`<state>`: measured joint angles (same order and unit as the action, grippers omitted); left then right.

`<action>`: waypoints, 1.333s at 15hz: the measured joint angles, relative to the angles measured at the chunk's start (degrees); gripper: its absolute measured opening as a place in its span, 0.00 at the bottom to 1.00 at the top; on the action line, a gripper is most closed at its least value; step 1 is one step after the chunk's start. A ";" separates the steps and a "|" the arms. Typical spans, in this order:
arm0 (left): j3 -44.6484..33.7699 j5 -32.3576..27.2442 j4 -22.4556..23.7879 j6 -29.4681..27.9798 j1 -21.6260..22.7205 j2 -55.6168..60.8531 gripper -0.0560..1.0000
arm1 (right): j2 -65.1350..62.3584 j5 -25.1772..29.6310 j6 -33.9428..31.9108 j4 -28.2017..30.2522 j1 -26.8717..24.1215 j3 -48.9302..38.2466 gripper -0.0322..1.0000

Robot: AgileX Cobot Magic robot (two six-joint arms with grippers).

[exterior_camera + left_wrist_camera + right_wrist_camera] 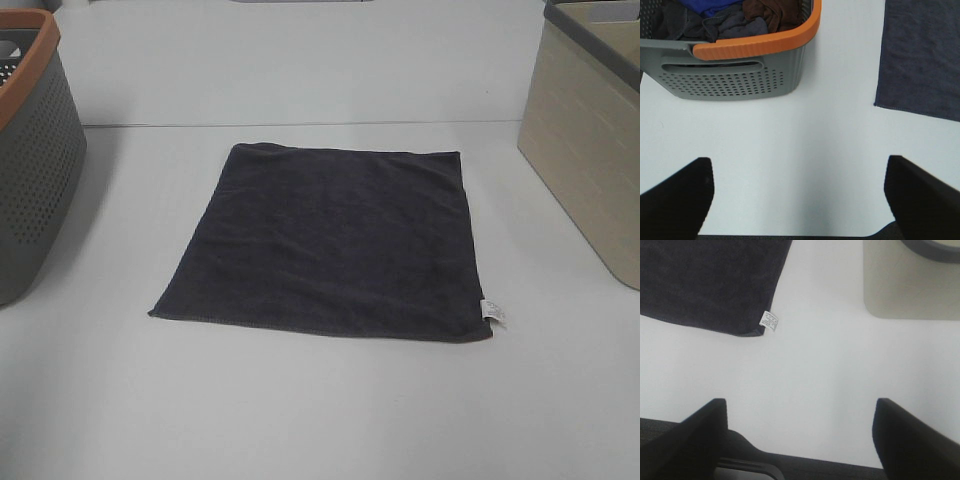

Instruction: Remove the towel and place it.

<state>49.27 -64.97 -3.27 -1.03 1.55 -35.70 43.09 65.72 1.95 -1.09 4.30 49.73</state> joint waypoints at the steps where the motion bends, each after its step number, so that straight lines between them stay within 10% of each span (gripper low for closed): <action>1: -2.23 0.00 -0.29 0.00 0.00 3.21 0.87 | -1.89 -0.11 0.00 0.00 0.00 -1.20 0.79; 12: -17.65 3.09 0.11 -1.09 0.00 33.98 0.87 | -31.00 -2.52 2.52 -2.92 0.00 -18.33 0.79; 20: -19.60 4.41 0.46 -1.60 0.00 35.98 0.83 | -43.26 -4.98 4.58 -2.18 0.00 -20.74 0.78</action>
<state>29.68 -60.56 -2.81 -2.64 1.55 0.29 -0.17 60.73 6.53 -3.27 4.30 28.99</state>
